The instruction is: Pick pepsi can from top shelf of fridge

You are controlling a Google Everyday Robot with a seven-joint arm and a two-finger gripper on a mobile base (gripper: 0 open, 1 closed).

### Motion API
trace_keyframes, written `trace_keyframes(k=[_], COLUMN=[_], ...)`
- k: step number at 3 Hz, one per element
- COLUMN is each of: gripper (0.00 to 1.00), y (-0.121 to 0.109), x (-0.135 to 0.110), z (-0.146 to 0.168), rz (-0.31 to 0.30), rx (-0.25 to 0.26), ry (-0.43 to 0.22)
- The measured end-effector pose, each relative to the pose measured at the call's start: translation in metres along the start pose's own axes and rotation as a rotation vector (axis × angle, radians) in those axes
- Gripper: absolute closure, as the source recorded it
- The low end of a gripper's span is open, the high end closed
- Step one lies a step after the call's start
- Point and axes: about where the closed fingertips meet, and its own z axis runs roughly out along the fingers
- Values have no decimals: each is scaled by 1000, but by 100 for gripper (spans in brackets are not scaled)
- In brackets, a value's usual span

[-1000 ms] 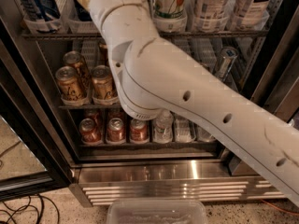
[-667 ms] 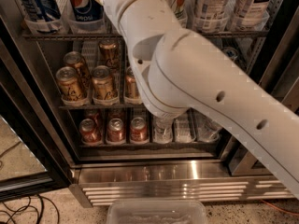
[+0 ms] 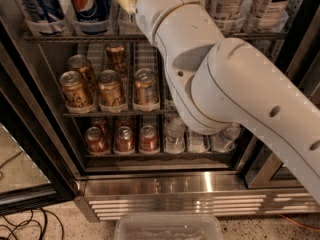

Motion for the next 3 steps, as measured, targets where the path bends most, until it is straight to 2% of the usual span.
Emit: trace_keyframes(k=[1, 2, 3], gripper=[100, 100, 100], y=[-21, -21, -4], x=[30, 30, 22], z=[-18, -18, -28], rz=[-5, -5, 20], rx=[-4, -5, -82], ry=[43, 43, 44])
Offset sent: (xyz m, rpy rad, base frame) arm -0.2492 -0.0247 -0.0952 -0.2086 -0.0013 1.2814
